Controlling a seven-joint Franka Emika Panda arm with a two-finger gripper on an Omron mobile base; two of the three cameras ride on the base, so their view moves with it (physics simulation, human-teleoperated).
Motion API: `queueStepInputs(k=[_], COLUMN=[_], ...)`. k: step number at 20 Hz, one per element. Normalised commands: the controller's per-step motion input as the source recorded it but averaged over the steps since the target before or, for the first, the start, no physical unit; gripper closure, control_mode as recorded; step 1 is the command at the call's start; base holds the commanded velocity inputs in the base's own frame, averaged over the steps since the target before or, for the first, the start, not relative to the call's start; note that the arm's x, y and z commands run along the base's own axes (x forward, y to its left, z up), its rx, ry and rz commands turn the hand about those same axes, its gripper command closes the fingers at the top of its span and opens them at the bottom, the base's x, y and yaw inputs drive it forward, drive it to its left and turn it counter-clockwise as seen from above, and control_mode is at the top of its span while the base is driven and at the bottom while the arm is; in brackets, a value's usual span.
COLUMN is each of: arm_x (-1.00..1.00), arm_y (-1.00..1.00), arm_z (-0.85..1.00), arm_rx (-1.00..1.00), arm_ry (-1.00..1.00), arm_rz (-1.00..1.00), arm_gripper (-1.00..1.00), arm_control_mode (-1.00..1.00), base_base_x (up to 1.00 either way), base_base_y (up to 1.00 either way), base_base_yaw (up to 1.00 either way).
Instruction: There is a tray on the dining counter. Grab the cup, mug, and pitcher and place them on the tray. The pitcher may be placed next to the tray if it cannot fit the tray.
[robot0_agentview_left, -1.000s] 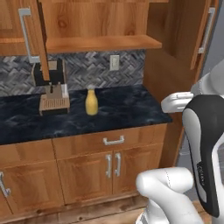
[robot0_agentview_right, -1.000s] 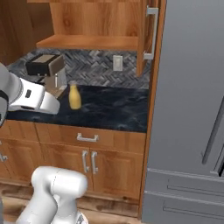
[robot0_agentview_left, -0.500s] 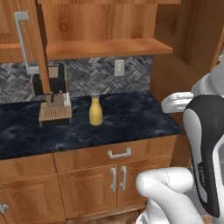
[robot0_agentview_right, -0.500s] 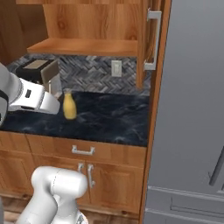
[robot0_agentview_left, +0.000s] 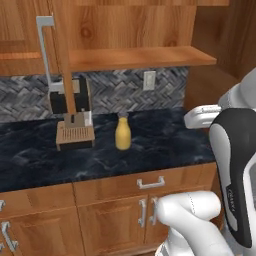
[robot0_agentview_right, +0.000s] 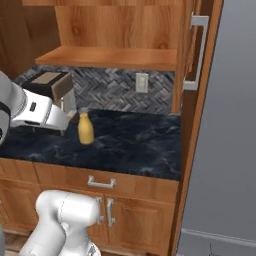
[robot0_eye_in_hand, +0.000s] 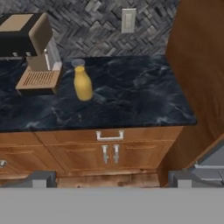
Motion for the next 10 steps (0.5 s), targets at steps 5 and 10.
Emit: queueStepInputs(k=[5, 10], arm_x=[0.00, 0.00], arm_y=[0.00, 0.00], arm_z=[0.00, 0.00], arm_rx=[0.00, 0.00], arm_ry=[0.00, 0.00], arm_rz=[0.00, 0.00], arm_gripper=[-1.00, -1.00], arm_control_mode=[1.00, 1.00], base_base_x=[0.47, 0.52], base_base_y=[0.43, 0.15], base_base_yaw=[0.05, 0.00])
